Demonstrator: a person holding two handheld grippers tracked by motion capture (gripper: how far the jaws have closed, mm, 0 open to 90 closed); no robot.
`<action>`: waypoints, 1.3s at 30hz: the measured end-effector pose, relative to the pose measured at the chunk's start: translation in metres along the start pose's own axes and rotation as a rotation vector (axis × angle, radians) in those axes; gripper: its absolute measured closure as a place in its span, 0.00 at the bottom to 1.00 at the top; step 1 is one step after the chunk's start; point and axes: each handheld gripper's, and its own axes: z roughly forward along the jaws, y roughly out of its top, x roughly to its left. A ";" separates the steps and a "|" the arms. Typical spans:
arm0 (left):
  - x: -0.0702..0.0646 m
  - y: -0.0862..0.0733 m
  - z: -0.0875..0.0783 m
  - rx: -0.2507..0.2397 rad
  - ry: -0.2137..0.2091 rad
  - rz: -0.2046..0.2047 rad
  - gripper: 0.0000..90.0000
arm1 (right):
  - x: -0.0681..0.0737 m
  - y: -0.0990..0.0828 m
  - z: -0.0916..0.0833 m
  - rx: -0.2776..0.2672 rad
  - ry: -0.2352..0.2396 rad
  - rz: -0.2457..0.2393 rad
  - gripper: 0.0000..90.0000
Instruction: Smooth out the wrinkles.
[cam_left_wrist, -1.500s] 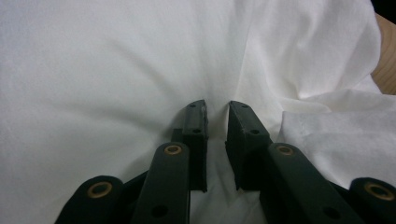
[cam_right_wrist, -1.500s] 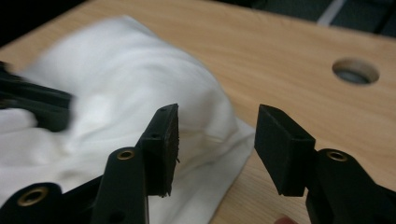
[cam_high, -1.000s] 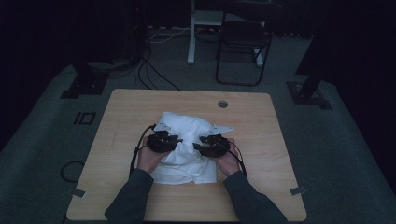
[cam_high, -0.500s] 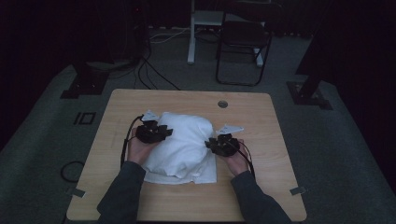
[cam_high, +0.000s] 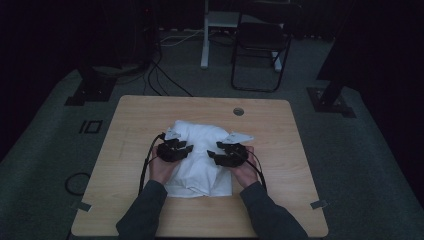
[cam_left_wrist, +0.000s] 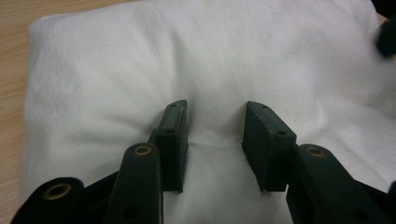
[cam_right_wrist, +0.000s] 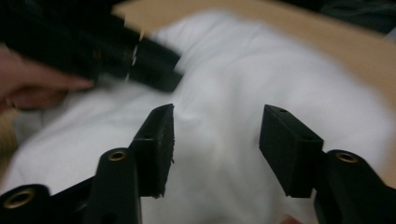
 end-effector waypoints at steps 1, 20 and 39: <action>0.000 0.000 0.000 0.000 0.000 0.000 0.67 | 0.000 0.000 0.000 0.000 0.000 0.000 0.47; -0.024 0.010 0.025 -0.011 -0.039 -0.008 0.66 | -0.042 -0.033 0.023 0.117 -0.102 0.105 0.49; -0.035 0.029 0.051 -0.009 -0.051 -0.015 0.65 | -0.078 -0.035 0.022 0.091 -0.219 0.180 0.50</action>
